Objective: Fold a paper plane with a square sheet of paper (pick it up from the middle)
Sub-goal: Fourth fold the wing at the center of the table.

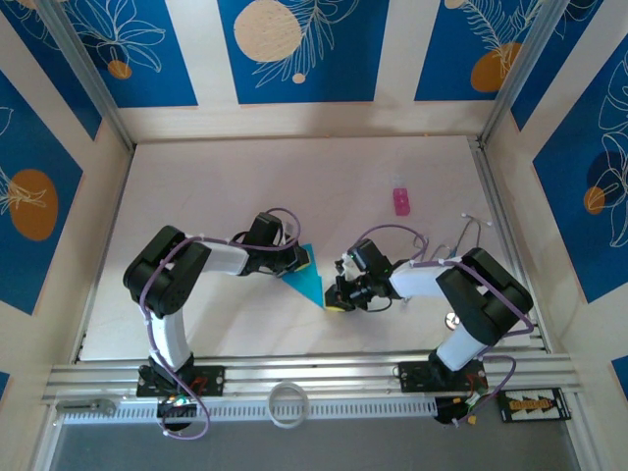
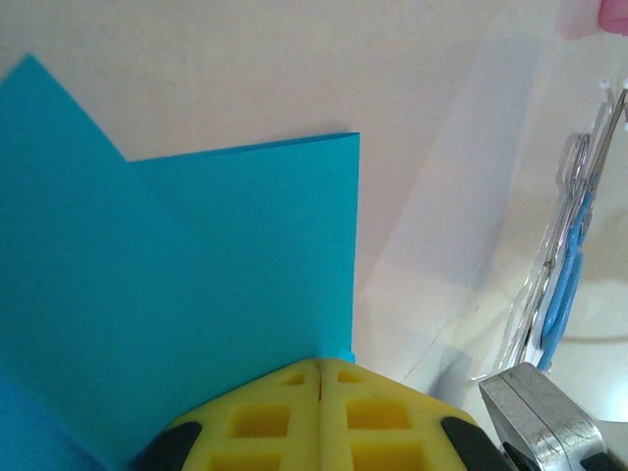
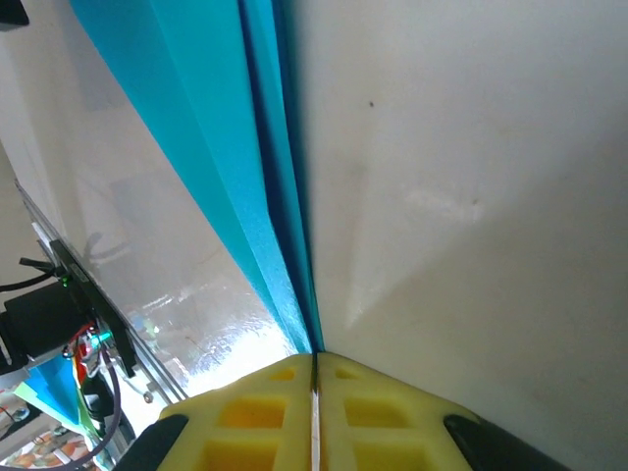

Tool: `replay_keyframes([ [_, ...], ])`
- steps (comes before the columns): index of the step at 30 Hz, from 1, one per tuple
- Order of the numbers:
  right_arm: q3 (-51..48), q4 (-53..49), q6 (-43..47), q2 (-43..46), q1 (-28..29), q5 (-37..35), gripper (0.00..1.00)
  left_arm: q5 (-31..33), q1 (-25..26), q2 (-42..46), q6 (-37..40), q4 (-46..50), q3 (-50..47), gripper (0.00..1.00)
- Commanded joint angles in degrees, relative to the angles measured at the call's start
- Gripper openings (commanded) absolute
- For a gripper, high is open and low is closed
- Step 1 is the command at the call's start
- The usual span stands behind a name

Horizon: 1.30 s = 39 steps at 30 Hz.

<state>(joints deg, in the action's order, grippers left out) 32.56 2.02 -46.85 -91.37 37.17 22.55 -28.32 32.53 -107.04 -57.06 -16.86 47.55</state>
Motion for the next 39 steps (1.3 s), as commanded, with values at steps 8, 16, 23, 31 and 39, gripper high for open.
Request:
replay_keyframes([
  [8,1.2,-10.3,1.5,0.5,1.5,-2.3,0.11,2.8,-0.2,-0.9,0.3,2.8,-2.0,0.04],
  [16,3.9,-9.0,-0.5,8.1,0.5,-4.4,0.14,3.1,-0.2,-0.7,0.8,3.1,-2.5,0.04],
  [23,7.7,-1.2,-2.5,3.6,0.1,1.1,0.08,3.5,-0.2,-0.4,0.2,2.2,-2.9,0.04],
  [31,11.1,2.4,-4.4,-7.0,1.0,2.6,0.03,3.3,-0.2,-0.6,0.1,2.1,-3.0,0.04],
  [39,4.2,2.4,-3.8,-7.9,2.2,0.1,0.03,3.7,-0.3,-0.4,0.3,2.5,-3.3,0.03],
])
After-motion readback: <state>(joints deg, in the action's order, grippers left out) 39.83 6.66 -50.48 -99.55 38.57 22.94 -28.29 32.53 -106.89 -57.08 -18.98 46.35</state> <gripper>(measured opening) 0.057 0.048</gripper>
